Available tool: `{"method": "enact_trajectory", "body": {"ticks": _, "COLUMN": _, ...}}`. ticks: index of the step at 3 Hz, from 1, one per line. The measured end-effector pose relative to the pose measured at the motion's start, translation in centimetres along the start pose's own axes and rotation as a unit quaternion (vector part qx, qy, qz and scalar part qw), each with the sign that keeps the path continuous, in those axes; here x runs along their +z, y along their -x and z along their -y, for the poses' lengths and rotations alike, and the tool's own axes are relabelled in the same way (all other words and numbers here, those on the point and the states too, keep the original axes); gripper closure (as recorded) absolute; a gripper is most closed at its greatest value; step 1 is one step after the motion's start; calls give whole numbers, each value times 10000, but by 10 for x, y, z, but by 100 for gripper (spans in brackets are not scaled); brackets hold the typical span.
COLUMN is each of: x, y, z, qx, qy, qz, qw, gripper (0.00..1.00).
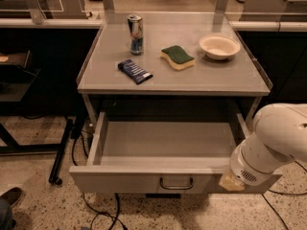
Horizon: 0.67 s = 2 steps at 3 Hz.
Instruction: Close top drawer
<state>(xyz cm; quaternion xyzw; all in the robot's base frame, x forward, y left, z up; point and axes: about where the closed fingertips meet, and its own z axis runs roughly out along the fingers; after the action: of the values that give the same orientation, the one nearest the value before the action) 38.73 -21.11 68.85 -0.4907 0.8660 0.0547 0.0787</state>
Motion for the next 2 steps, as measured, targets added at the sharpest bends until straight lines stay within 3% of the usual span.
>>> {"method": "enact_trajectory", "body": {"ticks": 2, "x": 21, "y": 32, "z": 35, "qx": -25, "qy": -259, "qz": 201, "qw": 9995, "gripper": 100}}
